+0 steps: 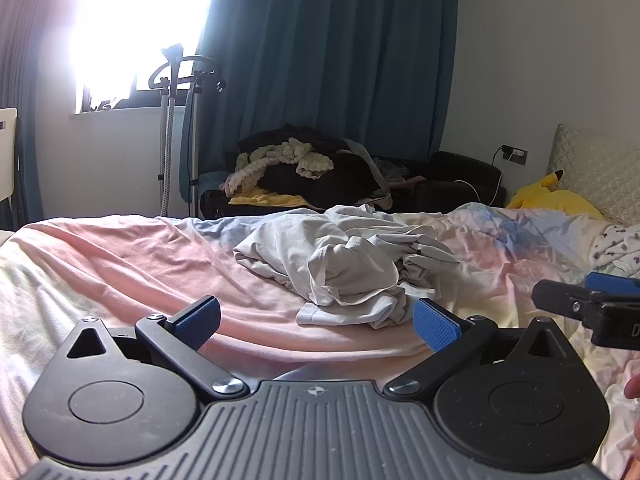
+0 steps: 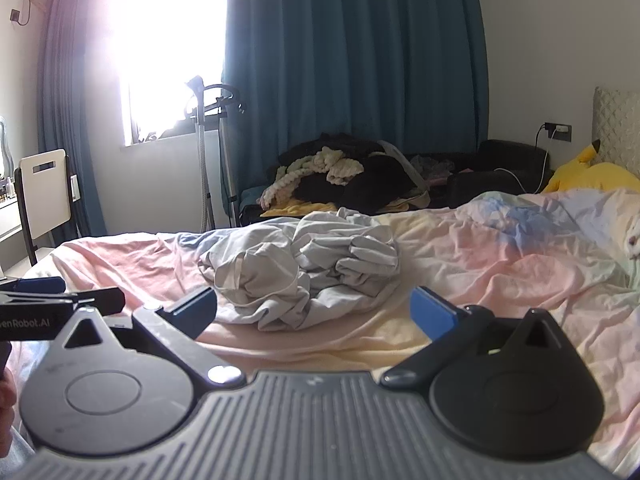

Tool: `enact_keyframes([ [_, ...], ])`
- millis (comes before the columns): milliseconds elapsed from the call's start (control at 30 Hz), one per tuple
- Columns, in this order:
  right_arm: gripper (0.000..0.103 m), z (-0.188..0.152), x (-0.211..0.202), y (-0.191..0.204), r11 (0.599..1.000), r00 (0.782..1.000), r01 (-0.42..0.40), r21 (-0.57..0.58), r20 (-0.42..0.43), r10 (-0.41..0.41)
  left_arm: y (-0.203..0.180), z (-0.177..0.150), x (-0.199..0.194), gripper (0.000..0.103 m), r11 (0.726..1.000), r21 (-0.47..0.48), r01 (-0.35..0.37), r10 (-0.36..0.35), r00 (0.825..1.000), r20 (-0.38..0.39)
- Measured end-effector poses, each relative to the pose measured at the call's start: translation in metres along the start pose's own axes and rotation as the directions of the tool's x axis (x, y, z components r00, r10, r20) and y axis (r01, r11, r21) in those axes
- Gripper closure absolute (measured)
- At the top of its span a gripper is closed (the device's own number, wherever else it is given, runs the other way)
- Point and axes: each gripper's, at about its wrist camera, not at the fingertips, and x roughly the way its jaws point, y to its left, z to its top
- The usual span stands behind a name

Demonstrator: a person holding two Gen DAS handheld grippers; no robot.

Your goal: Fold clothes

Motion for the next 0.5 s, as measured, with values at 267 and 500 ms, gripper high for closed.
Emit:
enact_keyframes([
  [267, 0.000, -0.004, -0.014, -0.002, 1.000, 1.000, 0.008, -0.005, 0.030, -0.008, -0.002, -0.003, 0.000, 0.000, 1.000, 0.000, -0.009, 0.009, 1.000, 0.011],
  [500, 0.000, -0.001, 0.000, 0.000, 1.000, 1.000, 0.015, -0.013, 0.003, -0.015, -0.016, -0.005, -0.008, 0.000, 1.000, -0.006, -0.009, 0.010, 1.000, 0.024],
])
